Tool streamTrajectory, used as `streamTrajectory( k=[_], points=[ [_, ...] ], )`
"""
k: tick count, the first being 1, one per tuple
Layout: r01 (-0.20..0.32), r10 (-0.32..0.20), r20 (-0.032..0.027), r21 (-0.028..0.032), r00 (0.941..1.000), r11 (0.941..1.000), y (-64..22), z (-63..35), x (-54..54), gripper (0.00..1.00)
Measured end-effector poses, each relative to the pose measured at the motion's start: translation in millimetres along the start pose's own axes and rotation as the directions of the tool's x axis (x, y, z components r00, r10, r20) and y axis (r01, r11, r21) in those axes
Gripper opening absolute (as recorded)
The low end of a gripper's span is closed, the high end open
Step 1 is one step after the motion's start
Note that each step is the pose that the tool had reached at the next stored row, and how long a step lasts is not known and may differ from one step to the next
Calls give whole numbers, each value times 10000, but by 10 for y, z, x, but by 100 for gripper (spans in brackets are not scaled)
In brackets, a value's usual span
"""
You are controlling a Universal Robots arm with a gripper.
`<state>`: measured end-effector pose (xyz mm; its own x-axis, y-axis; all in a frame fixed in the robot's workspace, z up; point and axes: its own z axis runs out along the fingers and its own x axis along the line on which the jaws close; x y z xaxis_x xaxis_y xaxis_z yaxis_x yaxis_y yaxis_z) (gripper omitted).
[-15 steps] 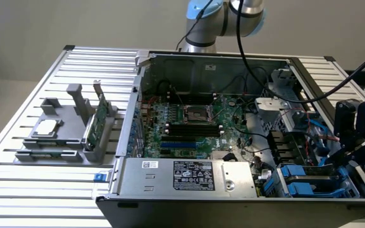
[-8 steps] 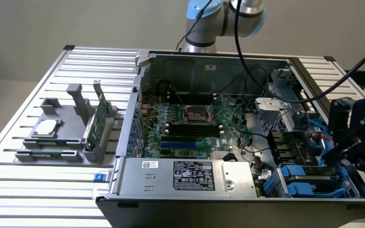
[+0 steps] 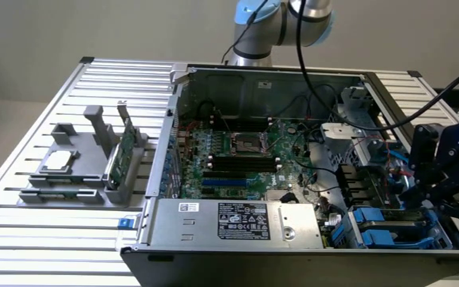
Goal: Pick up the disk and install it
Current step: 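Insert the first disk wire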
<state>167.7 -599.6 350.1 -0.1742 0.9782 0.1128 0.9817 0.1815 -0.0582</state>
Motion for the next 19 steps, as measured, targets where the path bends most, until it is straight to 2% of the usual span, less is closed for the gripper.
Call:
streamTrajectory(
  k=[5,10,11,13,15,18,19],
  points=[
    [-881,880,-59,-87,9961,9961,3,42,-5,16],
    [-1682,1680,-116,-172,9857,9856,4,54,-6,16],
    [-1760,1759,-113,-180,9844,9842,4,55,-6,16],
    [-1840,1839,-48,-188,9829,9828,3,54,-6,16],
    [-1889,1891,80,-188,9819,9818,3,54,-6,16],
    [-1920,1925,348,-181,9807,9812,4,55,-3,16],
    [-1926,1932,414,-183,9803,9811,4,55,1,16]
  ],
)
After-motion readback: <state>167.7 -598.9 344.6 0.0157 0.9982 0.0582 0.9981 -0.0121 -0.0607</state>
